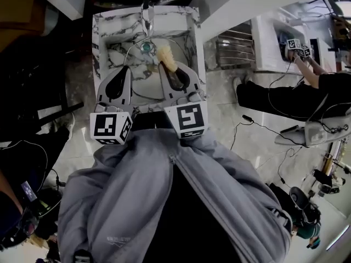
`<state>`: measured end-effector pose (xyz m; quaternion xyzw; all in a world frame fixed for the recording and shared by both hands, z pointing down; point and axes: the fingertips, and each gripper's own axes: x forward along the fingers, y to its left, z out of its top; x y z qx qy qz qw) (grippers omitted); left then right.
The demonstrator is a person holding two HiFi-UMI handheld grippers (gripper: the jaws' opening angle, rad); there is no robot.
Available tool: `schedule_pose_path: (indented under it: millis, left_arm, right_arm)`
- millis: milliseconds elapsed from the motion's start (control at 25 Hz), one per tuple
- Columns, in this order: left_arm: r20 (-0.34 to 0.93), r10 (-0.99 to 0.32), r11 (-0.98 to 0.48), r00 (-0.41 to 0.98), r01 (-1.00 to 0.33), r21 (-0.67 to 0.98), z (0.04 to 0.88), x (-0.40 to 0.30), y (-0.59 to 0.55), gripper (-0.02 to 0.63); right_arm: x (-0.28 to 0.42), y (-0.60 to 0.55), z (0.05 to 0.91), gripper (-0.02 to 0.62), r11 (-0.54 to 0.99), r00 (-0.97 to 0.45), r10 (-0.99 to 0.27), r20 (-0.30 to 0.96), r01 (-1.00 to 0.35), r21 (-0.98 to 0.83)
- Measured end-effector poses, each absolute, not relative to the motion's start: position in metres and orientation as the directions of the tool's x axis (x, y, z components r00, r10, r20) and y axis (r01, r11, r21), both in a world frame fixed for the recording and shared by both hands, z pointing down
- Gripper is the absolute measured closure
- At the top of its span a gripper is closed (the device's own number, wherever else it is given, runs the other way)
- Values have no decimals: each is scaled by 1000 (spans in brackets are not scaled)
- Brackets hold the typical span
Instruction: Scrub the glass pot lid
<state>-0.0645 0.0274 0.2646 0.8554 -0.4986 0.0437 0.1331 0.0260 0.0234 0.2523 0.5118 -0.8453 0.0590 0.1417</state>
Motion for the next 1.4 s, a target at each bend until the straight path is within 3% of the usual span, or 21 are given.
schedule_pose_path:
  millis: [920,1400]
  left_arm:
    - [284,-834,-433,473,-881,193,368,-77,-4,591]
    - [386,-793,-395,472,-880,264,435,-88,-20,589]
  right_arm:
    - [0,-19,361,545,587,-508,-764,399,-804,100]
    - [-21,-37,429,545,639,-536,-703,467,-765,84]
